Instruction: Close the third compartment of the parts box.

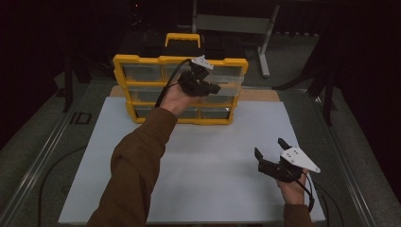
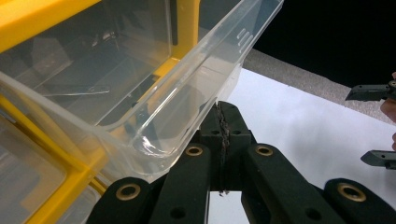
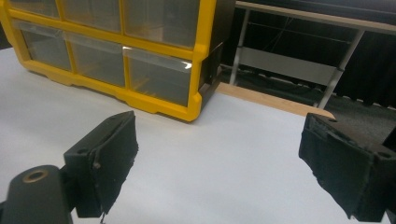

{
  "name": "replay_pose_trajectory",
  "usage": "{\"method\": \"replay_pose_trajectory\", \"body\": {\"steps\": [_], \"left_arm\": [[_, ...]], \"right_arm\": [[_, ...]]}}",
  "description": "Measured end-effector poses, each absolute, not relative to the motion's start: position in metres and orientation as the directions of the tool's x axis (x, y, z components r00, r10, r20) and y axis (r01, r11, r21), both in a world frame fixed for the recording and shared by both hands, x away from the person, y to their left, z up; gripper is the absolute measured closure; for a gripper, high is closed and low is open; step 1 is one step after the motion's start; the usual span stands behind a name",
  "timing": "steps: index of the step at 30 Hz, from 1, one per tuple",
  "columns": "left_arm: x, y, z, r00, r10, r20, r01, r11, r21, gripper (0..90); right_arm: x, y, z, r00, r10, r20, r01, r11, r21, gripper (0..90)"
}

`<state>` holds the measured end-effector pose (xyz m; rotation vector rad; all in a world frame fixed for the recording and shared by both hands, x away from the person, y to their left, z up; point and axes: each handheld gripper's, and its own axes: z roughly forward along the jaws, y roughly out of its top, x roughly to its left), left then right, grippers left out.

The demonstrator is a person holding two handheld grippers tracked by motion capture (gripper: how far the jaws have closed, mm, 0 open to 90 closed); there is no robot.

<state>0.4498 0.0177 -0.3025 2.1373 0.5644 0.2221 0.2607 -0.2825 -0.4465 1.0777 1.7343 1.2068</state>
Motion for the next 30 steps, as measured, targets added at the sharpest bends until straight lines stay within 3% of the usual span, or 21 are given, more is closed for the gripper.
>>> {"method": "replay_pose_trajectory", "body": {"steps": [30], "left_arm": [[0.462,0.012,-0.301,0.862,0.505,-0.044,0.327,-0.488,0.81,90.0]], "right_arm": [[0.261,-0.285,-0.448,-0.362,0.926,-0.107,0.222,0.197,0.955,11.0]]}}
